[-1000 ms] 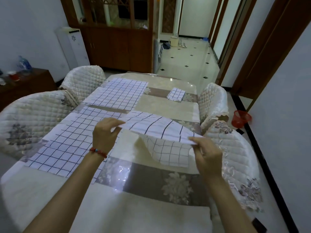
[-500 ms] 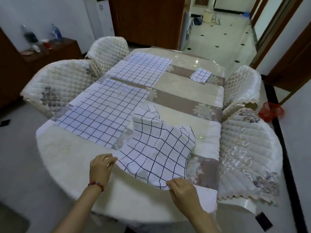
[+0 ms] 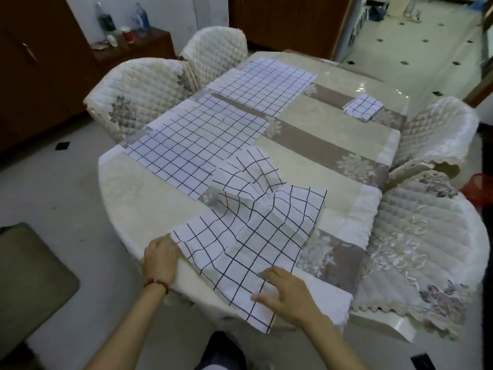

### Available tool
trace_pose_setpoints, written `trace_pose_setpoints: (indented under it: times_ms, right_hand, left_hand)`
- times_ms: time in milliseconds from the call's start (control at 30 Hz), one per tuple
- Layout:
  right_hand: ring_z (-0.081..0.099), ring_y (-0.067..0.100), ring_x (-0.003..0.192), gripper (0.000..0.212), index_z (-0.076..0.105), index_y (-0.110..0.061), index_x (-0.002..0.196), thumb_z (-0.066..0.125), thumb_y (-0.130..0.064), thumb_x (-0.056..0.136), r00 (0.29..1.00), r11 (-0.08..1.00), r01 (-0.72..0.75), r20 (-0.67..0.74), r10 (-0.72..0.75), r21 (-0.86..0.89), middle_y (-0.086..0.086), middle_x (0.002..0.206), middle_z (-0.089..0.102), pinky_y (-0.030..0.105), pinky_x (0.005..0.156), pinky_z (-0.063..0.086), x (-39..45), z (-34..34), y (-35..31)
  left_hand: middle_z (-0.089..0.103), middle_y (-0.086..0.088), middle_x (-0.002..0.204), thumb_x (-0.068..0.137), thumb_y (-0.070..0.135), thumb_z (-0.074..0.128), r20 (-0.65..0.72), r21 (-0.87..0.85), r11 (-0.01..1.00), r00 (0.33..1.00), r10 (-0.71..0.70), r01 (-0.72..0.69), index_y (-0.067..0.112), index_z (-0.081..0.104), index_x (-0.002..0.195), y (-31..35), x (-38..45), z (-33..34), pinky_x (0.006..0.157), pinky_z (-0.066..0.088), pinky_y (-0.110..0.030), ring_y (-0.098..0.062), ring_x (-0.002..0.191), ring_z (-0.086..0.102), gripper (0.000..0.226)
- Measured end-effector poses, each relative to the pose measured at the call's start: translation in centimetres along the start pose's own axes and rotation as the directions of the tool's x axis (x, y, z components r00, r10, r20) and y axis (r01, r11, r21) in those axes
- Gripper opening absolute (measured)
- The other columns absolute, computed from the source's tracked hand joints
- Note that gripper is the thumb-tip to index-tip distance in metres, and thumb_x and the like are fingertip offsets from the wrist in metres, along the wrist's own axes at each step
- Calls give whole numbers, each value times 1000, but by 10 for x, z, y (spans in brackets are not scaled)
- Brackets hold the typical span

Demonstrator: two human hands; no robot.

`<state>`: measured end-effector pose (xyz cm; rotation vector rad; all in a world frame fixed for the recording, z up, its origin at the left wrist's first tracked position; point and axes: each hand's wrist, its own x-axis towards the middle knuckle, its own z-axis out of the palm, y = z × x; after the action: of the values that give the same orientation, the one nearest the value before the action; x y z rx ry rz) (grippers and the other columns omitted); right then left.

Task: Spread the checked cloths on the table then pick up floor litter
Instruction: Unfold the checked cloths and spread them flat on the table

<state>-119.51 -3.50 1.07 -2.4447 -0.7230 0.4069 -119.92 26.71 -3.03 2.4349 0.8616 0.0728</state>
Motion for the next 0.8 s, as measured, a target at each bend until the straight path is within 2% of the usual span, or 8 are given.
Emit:
trace_pose_setpoints:
  times_ms: [100,200,333,467,533,600,700,800]
  right_hand:
    - [59,16,100,28,64,-15,107,55,-36,89,896,970,-146,-390,212,192,-3,102,62,20,77,38,23,-31,14]
    - [58,22,96,29,60,-8,110,48,-28,94,684,841,-285,-517,515,460,6,104,59,28,78,38,60,-65,39]
    - [52,30,111,45,49,-5,124,49,-37,92,542,598,-477,-321,777,644,15,125,55,38,92,40,106,-89,74]
    - [36,19,55,42,38,-17,60,57,-43,87,465,369,-546,-94,880,752,2,61,36,33,59,33,136,-96,87]
    - [30,19,47,45,35,-13,58,64,-37,84,419,321,-551,-77,905,770,5,53,31,32,51,28,144,-98,88]
    - [53,26,58,28,57,-7,77,69,-32,81,432,266,-509,-24,901,819,17,65,55,40,56,44,151,-100,87]
    - [61,31,86,50,54,-2,122,72,-20,79,467,179,-380,21,884,907,13,94,66,37,78,52,155,-102,94]
    - [57,24,67,5,64,-13,80,68,-11,80,583,311,-298,-86,808,903,4,66,64,26,62,51,152,-113,97]
  left_hand:
    - [54,-25,126,87,16,55,9,-95,989,994,-111,111,5,53,125,1,-7,-3,99,39,-42,-37,118,48,39]
    - [57,-24,120,87,19,57,30,-194,964,983,-182,184,4,55,122,7,-11,-1,97,40,-41,-37,111,54,38]
    - [58,-21,119,85,20,60,43,-263,927,963,-265,267,5,54,123,16,-3,-1,97,40,-40,-35,109,55,41]
    - [50,-16,126,84,21,61,-46,-107,971,974,-221,215,11,56,121,27,2,4,99,37,-44,-35,119,43,39]
    - [49,-12,130,85,23,59,-38,-48,994,994,-101,99,13,55,121,38,-1,12,100,34,-44,-31,123,40,38]
    - [44,-10,140,89,27,54,40,-18,999,999,27,-27,14,51,127,49,-9,25,107,29,-41,-26,132,34,41]
    - [24,-5,154,95,37,39,168,23,988,975,147,-153,18,33,141,57,-23,48,116,13,-36,-20,144,15,50]
    - [1,-4,158,96,45,27,215,114,980,967,133,-161,19,13,147,53,-30,65,119,0,-36,-19,146,-2,59]
